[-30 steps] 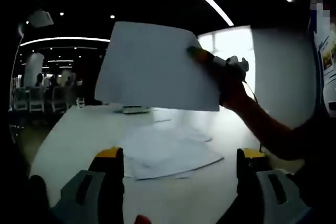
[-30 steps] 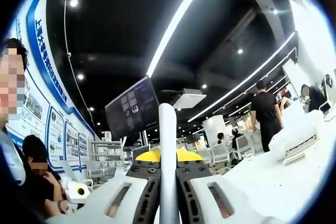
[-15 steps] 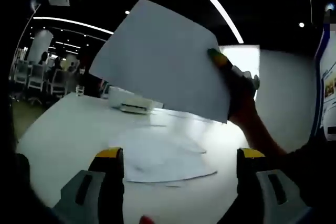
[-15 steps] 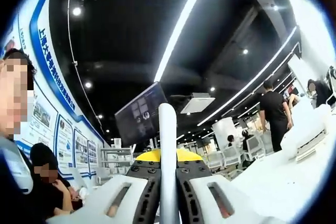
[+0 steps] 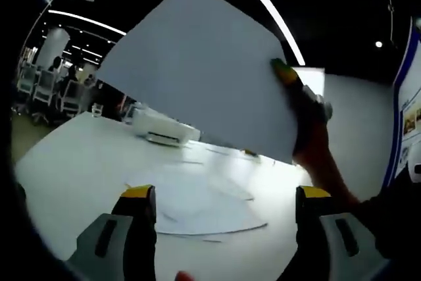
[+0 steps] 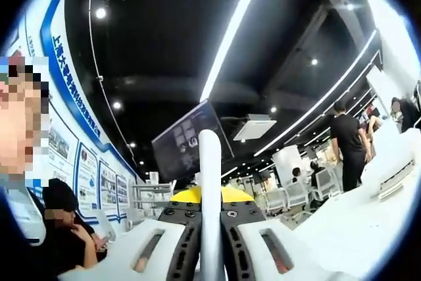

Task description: Organize the stack of printing papers by aligning and flattening the scattered papers on the table

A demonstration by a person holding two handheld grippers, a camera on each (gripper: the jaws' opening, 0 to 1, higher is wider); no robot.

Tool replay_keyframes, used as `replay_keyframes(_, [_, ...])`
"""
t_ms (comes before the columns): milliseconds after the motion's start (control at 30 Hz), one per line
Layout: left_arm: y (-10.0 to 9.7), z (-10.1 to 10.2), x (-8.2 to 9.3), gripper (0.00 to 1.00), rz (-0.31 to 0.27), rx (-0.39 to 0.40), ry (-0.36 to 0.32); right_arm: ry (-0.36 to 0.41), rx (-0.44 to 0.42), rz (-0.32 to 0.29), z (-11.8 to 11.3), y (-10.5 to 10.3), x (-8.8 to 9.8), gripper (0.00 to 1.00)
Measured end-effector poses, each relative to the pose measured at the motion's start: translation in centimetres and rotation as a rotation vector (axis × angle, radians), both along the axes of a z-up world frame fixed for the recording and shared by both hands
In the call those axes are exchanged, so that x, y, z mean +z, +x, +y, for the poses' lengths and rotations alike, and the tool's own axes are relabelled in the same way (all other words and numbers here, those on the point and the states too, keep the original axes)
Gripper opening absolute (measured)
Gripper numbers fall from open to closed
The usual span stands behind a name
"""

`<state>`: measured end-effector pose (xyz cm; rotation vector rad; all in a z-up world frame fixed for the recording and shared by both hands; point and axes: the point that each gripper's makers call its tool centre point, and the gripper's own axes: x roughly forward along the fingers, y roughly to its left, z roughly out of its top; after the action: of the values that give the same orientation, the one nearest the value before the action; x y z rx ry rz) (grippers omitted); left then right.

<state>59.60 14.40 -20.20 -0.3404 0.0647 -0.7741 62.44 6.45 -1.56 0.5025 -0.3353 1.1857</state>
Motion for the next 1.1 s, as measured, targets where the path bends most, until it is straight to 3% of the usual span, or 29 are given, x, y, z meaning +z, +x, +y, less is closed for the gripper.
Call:
replay_keyframes(333, [0.5,0.5,1.0,0.9,-0.013,0.01,-0.061,0.02,0.052,-0.008,1.5,-1.6,0.5,0.03])
replay_keyframes(633, [0.5,0.2,2.8,0.9,-0.068,-0.012,-0.139,0.015,0.058,-0.028,2.1,-3.1,0.6,0.03])
replay_keyframes(800, [0.9,0.2,3.0,0.85,-0.081,-0.023,-0.158,0.028,0.07,-0.026,2.0,-3.5,0.7,0.03])
replay_keyframes(1100, [0.8,1.8,5.1,0.86,-0.1,-0.054,-0.365,0.024,0.07,-0.038,1.8,-4.3,0.8,0.03])
